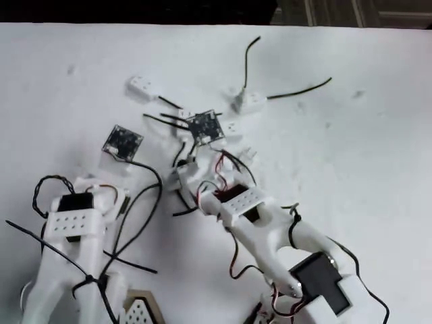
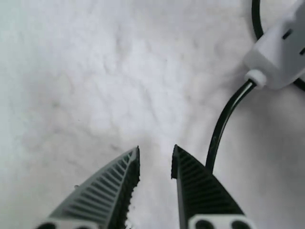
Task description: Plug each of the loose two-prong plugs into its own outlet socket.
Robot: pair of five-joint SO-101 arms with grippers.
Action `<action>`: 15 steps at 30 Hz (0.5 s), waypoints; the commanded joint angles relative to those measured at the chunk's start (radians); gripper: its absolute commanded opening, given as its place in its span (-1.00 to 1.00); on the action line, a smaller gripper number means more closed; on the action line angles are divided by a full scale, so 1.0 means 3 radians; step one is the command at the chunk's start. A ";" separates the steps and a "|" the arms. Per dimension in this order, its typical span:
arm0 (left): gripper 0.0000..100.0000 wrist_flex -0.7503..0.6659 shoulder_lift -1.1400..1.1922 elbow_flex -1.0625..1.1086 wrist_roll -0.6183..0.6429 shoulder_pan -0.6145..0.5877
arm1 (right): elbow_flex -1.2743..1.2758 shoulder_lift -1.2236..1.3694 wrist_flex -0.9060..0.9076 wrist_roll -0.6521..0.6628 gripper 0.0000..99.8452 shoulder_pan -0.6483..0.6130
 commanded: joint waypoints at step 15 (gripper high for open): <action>-0.75 -0.0036 -0.0115 -0.0010 0.0036 -0.0038 | -0.0373 0.0279 0.0821 0.0353 -0.97 -0.0125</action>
